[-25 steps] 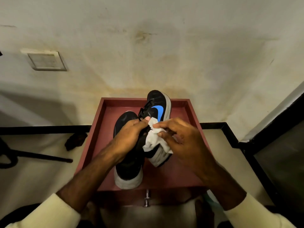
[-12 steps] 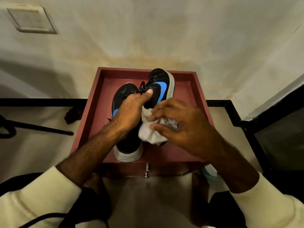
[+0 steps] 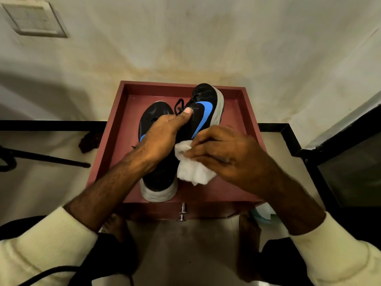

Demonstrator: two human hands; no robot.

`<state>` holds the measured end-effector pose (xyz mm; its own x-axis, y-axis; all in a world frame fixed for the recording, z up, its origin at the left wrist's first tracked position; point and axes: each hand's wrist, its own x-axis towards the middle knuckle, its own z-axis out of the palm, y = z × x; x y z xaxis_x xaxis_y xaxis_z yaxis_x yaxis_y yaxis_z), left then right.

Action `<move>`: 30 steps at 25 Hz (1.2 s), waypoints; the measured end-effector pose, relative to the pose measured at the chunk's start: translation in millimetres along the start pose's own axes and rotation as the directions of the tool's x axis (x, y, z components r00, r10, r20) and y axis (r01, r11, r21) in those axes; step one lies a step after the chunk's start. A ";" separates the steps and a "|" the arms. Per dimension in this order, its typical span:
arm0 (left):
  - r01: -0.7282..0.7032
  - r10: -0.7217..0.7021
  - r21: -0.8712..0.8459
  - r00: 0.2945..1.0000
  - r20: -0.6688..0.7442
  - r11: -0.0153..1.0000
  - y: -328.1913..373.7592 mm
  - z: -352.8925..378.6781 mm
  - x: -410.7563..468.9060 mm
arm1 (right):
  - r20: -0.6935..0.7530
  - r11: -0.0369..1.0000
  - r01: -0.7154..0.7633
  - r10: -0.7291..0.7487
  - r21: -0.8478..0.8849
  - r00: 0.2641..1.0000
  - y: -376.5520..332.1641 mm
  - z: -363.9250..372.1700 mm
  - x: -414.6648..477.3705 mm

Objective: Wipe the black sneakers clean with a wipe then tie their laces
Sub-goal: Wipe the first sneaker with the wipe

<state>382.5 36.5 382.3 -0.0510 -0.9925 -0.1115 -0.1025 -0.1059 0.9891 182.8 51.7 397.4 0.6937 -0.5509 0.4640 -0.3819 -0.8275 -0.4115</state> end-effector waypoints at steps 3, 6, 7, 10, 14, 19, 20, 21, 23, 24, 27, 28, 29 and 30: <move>-0.018 0.015 0.086 0.999 0.031 0.996 -1.1 0.7 -1.0 | -0.249 0.966 -0.250 0.260 0.072 0.933 17.8 -6.3 4.1; -0.022 0.018 0.133 0.999 0.033 0.991 -1.9 2.1 -3.4 | -0.347 0.885 -0.453 0.461 0.108 0.817 29.5 -6.7 4.7; -0.028 0.027 0.135 1.000 0.010 0.990 -2.6 1.0 -3.1 | -0.315 0.881 -0.444 0.473 0.161 0.823 28.1 -5.7 5.0; -0.043 0.045 0.113 0.999 -0.019 0.993 -3.6 -6.2 -0.5 | -0.110 0.918 -0.287 0.327 0.274 0.939 10.7 -1.9 5.4; -0.061 0.063 0.139 0.998 -0.005 0.988 -3.3 -8.1 1.0 | -0.075 0.982 -0.135 0.145 0.130 0.987 3.7 -0.3 6.8; -0.125 0.119 0.211 0.992 0.040 0.970 -3.1 1.1 -2.3 | -0.354 0.880 -0.447 0.473 0.158 0.806 17.8 -0.2 8.8; -0.130 0.120 0.209 0.991 0.057 0.969 -4.6 0.6 -1.7 | -0.341 0.868 -0.465 0.497 0.176 0.798 19.5 -0.2 8.0; -0.131 0.120 0.206 0.991 0.063 0.970 -6.2 0.0 -1.1 | -0.314 0.870 -0.457 0.494 0.186 0.811 20.0 -0.6 7.4; -0.133 0.127 0.193 0.991 0.043 0.972 -9.3 -1.2 0.7 | -0.264 0.884 -0.428 0.466 0.190 0.845 19.1 -2.4 7.5; -0.150 0.142 0.185 0.988 0.052 0.971 -9.8 -1.0 0.3 | -0.273 0.877 -0.440 0.479 0.194 0.834 20.6 -3.2 7.9; -0.210 0.175 0.220 0.970 0.168 0.953 -13.6 -0.7 1.0 | -0.340 0.799 -0.536 0.602 0.273 0.723 29.5 -5.4 8.9; -0.223 0.177 0.236 0.963 0.201 0.946 -14.7 -1.3 0.8 | -0.332 0.789 -0.536 0.613 0.300 0.717 30.3 -4.2 9.2; -0.231 0.177 0.237 0.957 0.228 0.944 -15.0 -1.5 0.0 | -0.313 0.803 -0.513 0.593 0.304 0.742 29.3 -2.9 9.4; -0.239 0.181 0.238 0.953 0.241 0.941 -14.9 -1.5 -0.9 | -0.284 0.834 -0.479 0.547 0.275 0.788 26.8 -1.0 9.6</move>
<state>385.5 38.8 367.8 -0.3068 -0.9505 0.0492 -0.3210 0.1520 0.9348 178.7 24.1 391.6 0.1640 -0.9170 0.3636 -0.4825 -0.3961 -0.7812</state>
